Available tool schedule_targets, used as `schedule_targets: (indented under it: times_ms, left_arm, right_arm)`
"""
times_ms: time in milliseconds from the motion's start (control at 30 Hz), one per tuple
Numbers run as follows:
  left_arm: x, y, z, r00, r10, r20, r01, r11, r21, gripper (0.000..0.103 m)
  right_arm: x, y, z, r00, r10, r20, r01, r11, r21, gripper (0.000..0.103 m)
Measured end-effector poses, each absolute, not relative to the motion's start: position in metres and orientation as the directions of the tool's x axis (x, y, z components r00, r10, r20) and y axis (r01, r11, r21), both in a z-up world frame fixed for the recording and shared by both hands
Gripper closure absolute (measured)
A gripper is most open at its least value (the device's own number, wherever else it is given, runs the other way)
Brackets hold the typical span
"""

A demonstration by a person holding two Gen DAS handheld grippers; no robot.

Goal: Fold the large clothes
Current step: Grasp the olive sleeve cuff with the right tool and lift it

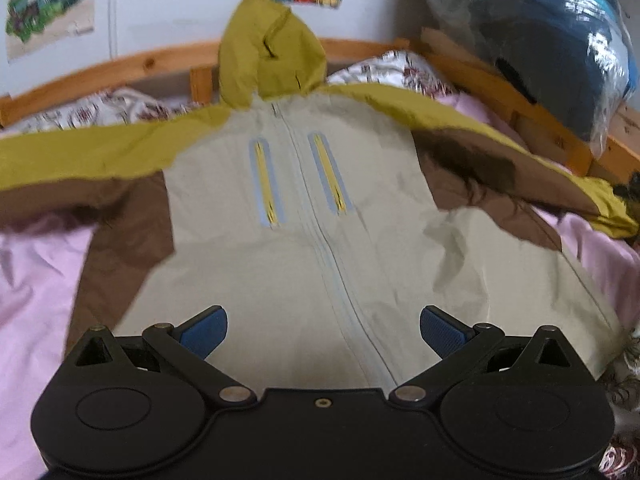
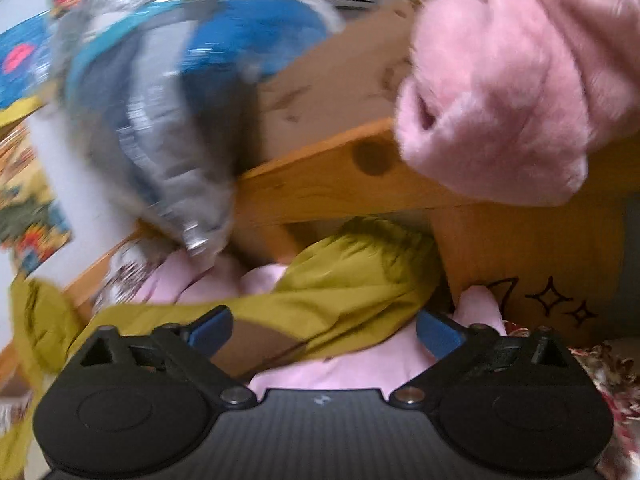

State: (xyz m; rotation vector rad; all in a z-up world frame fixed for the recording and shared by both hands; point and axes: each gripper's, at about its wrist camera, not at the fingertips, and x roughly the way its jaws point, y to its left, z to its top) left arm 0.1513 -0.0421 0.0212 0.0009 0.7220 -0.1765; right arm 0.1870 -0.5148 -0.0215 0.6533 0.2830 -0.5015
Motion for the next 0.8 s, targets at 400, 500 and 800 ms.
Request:
schedule_targets:
  times_ms: [400, 500, 800]
  left_arm:
    - [0.155, -0.015, 0.004, 0.728, -0.133, -0.672, 0.122, 0.990, -0.064, 0.001]
    - [0.154, -0.009, 0.006, 0.734, -0.127, -0.667, 0.118, 0.991, -0.059, 0.001]
    - [0.155, 0.012, 0.017, 0.768, -0.095, -0.634, 0.067, 0.995, -0.068, 0.001]
  right_arm:
    - [0.196, -0.512, -0.039, 0.788, -0.505, -0.352, 0.608, 0.551, 0.571, 0.085]
    - [0.186, -0.483, -0.024, 0.819, -0.520, -0.243, 0.563, 0.648, 0.513, 0.090]
    - [0.177, -0.344, 0.045, 0.973, -0.170, 0.155, 0.129, 0.961, 0.243, 0.092]
